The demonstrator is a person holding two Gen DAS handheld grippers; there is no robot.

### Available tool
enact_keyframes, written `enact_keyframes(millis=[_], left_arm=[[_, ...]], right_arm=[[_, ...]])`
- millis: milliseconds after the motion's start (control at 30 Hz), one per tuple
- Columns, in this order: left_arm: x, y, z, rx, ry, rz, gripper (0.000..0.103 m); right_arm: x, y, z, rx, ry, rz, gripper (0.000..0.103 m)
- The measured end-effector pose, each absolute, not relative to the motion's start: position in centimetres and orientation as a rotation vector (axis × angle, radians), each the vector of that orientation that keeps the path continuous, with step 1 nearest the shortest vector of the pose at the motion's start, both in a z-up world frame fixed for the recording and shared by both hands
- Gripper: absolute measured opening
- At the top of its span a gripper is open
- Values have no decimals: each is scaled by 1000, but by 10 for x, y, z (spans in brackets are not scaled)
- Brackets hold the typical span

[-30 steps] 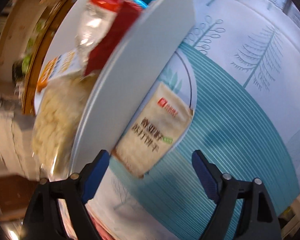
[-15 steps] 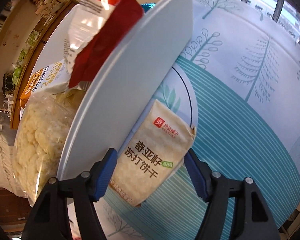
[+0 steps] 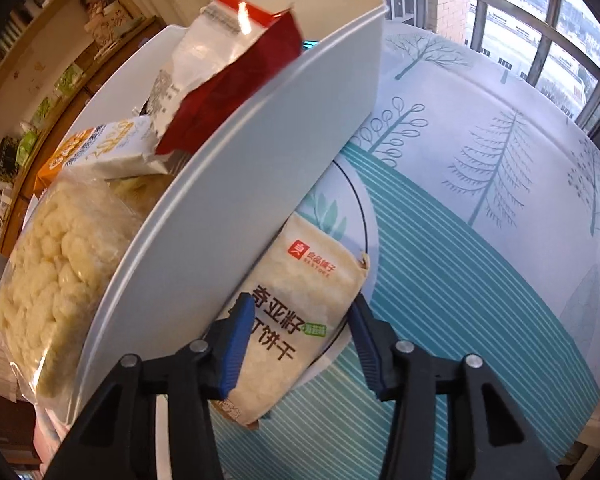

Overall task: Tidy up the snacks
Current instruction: 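Close the right gripper on the soda cracker pack beside the tray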

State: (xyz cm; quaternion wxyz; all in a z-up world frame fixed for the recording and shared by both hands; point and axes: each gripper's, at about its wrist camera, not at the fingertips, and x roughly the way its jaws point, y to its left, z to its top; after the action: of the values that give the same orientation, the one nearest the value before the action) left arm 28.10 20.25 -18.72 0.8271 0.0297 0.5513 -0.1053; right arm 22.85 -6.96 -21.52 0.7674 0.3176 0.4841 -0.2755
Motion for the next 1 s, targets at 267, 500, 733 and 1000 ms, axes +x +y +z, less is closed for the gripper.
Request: enact_keyframes(millis=[267, 500, 733, 1000], left_arm=[[276, 199, -180, 66, 1165, -231, 97], [270, 196, -169, 78, 1159, -228, 97], [265, 187, -155, 95, 1135, -236, 97], [261, 172, -143, 104, 1123, -259, 97]], right_arm=[[216, -97, -213, 735, 1066, -577, 26], [210, -113, -210, 799, 1078, -544, 5], [194, -122, -214, 821, 1129, -514, 0], [176, -121, -205, 793, 1152, -397, 0]])
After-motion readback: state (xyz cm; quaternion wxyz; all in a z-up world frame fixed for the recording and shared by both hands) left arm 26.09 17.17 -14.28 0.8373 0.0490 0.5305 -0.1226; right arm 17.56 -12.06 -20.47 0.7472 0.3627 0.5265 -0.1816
